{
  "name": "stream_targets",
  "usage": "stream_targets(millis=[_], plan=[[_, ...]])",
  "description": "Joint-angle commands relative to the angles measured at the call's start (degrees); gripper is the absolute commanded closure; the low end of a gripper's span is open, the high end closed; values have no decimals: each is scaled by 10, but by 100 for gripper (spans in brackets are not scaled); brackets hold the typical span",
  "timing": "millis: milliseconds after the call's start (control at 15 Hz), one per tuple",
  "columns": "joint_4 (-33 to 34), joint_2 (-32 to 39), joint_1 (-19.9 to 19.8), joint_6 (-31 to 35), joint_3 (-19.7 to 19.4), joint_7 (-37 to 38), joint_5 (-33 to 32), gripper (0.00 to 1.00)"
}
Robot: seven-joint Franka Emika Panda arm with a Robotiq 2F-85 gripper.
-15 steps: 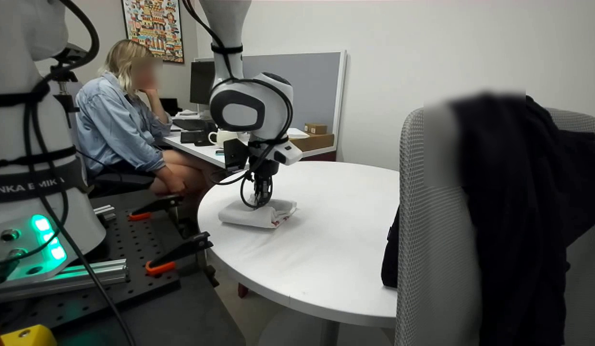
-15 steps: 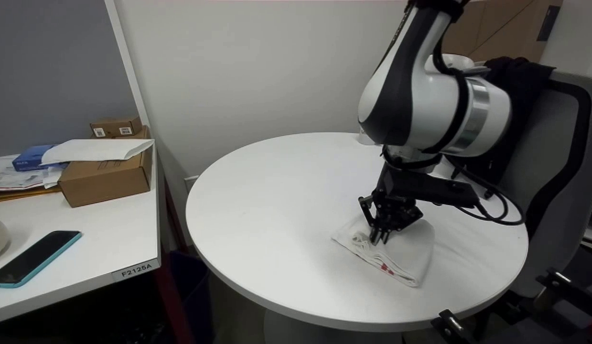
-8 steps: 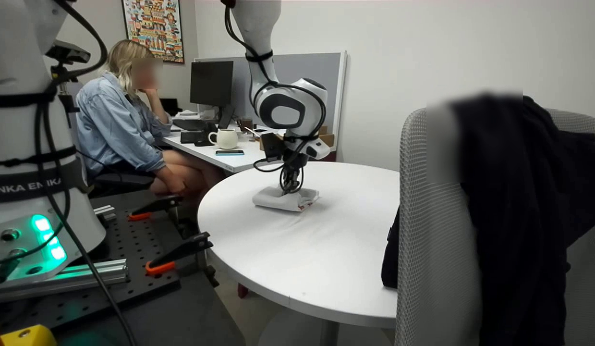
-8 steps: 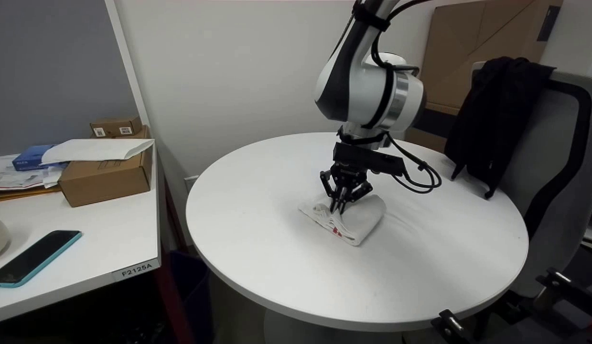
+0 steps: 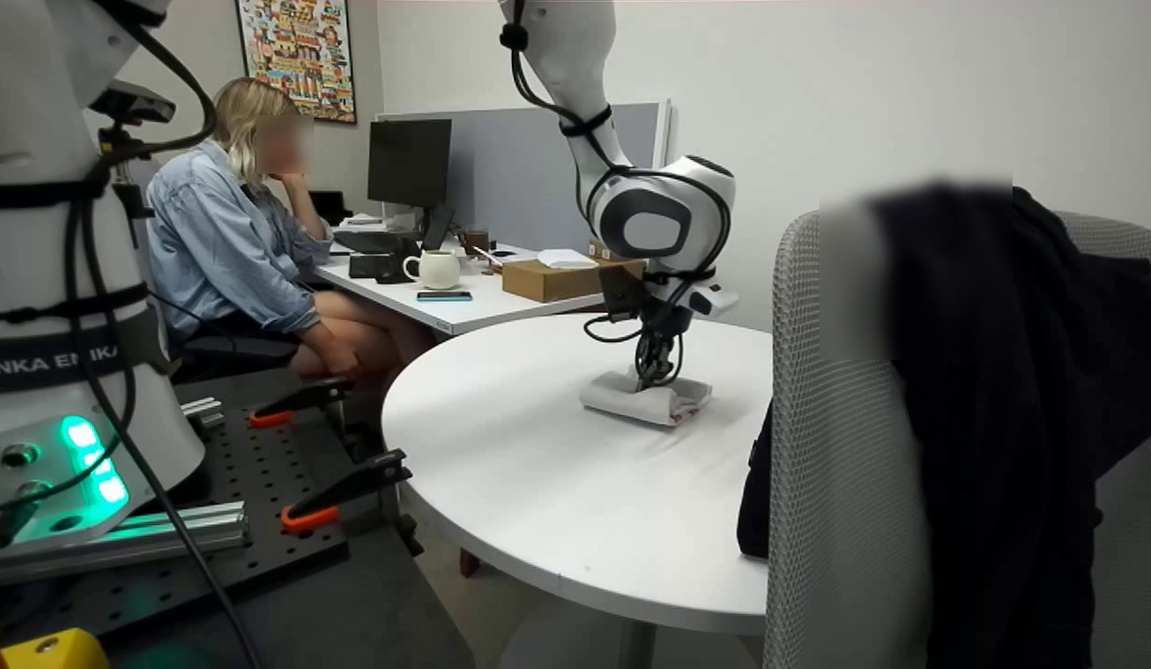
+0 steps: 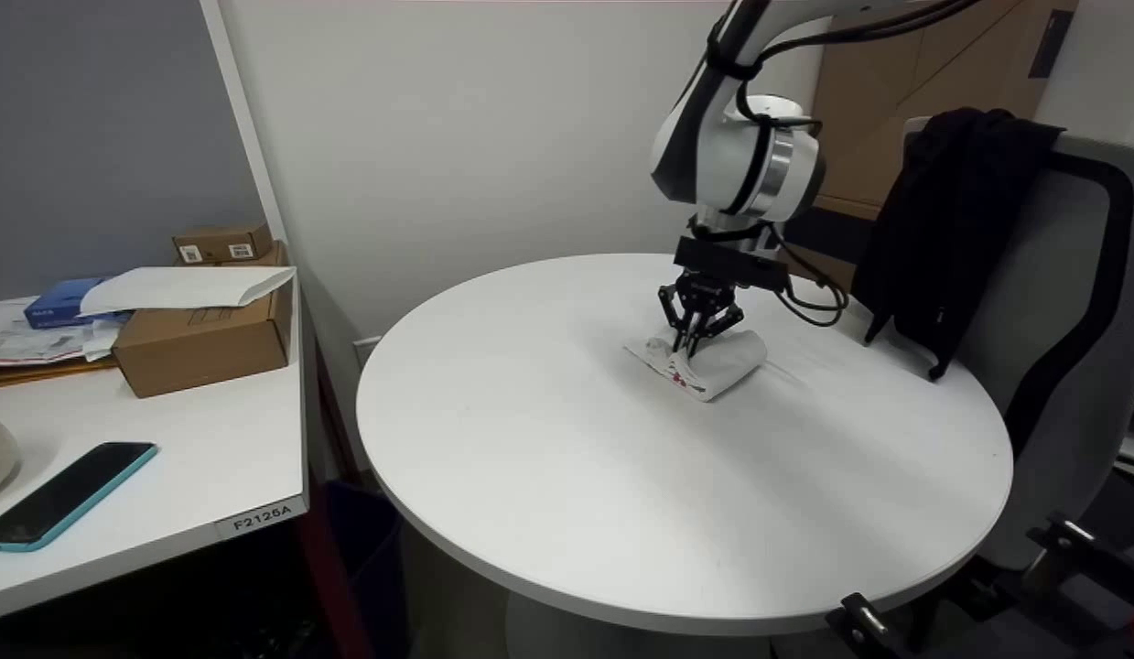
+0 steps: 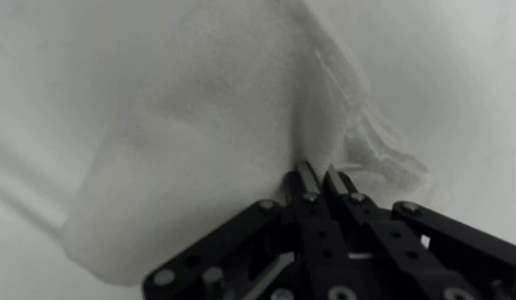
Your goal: Use the white and red towel to wipe the table top
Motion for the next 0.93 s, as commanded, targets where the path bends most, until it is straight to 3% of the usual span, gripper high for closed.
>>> stream_targets(millis=[0, 200, 467, 867], plan=[[9, 12, -41, -2, -27, -17, 3, 98], [-59, -21, -81, 25, -25, -57, 13, 98], [-183, -72, -85, 77, -15, -105, 8, 98], [-350, -162, -82, 129, 59, -209, 7, 98]])
